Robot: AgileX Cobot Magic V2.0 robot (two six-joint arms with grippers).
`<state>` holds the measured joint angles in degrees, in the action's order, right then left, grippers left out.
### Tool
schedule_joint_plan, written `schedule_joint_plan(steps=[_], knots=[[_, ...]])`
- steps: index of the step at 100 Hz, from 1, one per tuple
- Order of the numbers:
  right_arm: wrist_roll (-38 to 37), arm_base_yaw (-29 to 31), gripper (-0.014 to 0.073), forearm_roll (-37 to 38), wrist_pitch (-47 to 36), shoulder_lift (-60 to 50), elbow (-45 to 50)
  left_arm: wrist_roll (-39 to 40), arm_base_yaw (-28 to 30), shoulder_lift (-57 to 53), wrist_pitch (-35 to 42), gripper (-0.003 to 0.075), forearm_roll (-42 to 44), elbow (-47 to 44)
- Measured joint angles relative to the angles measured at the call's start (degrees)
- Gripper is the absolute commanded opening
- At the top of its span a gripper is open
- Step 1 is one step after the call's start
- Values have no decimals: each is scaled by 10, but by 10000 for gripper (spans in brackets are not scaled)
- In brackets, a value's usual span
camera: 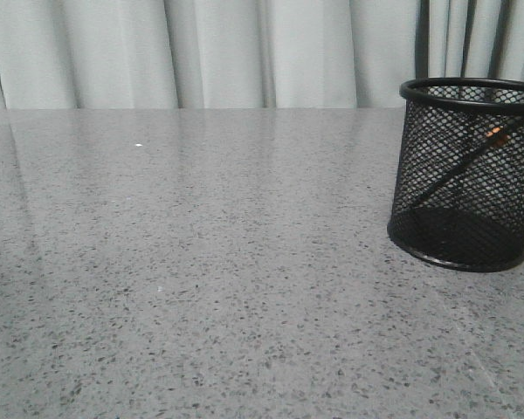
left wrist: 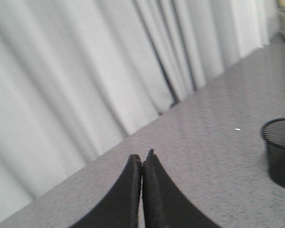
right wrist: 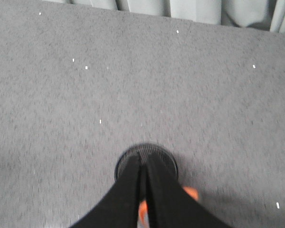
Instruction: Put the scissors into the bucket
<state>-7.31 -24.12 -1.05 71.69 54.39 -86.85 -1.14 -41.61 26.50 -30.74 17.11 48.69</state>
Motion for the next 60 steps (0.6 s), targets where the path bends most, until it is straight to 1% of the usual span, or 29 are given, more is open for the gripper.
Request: schedule_joint_plan(steps=[4,9,13,18,28,34,39,47,60], knots=[[0,0,-45,1,0,-43,33,40,0,-33,15,-21,30,-38],[0,0,-45,2,-16,-103,96,82,0,-70,32,-21,65,-80],[0,0,-45,10,-42,-149,140,105,0,-95,43,-21,79,-115],[0,0,-45,22,-83,-233,207,134,0,-131,58,-21,90,-152],[0,0,-46,75,-174,-376,354,167,0,-174,70,-21,98,-216],[0,0,-46,111,-209,-448,426,175,0,-189,72,-21,100,-249],[0,0,-46,127,-234,-508,481,179,0,-195,72,-21,100,-269],[0,0,-46,135,-272,-548,547,181,0,-196,74,-21,100,-287],[0,0,-46,136,-319,-547,586,182,0,-198,75,-21,77,-293]])
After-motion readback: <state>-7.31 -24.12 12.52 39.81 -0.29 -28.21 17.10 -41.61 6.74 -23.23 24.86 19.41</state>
